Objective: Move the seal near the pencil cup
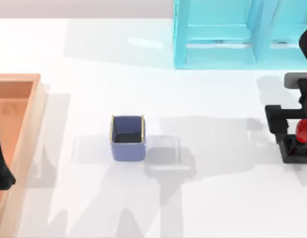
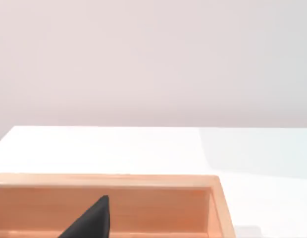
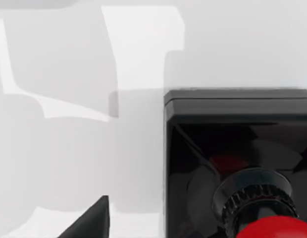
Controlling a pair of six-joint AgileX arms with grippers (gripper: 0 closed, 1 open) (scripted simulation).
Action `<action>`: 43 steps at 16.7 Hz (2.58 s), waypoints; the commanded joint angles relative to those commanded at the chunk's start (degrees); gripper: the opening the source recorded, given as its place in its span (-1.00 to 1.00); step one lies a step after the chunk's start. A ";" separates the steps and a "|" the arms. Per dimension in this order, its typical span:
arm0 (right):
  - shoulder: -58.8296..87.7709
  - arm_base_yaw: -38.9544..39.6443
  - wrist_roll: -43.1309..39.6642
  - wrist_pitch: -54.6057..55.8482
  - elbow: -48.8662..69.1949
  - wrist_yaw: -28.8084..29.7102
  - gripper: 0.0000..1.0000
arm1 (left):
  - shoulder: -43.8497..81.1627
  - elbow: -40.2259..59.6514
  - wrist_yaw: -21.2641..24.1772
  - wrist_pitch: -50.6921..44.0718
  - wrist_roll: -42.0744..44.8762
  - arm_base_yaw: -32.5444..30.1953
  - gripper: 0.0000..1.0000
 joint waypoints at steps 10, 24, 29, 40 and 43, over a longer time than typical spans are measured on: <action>0.00 0.00 0.00 0.00 0.00 0.00 -0.51 | 0.00 0.00 0.00 0.00 0.00 0.00 1.00; 0.25 0.40 0.51 -0.80 0.87 0.02 -1.00 | 0.00 0.00 0.00 0.00 0.00 0.00 1.00; 3.46 6.40 6.57 -11.77 13.50 0.07 -1.00 | 0.00 0.00 0.00 0.00 0.00 0.00 1.00; 7.92 19.99 20.28 -35.76 43.74 0.09 -1.00 | 0.00 0.00 0.00 0.00 0.00 0.00 1.00; 7.69 19.73 20.32 -35.60 43.62 -0.01 -1.00 | 0.00 0.00 0.00 0.00 0.00 0.00 1.00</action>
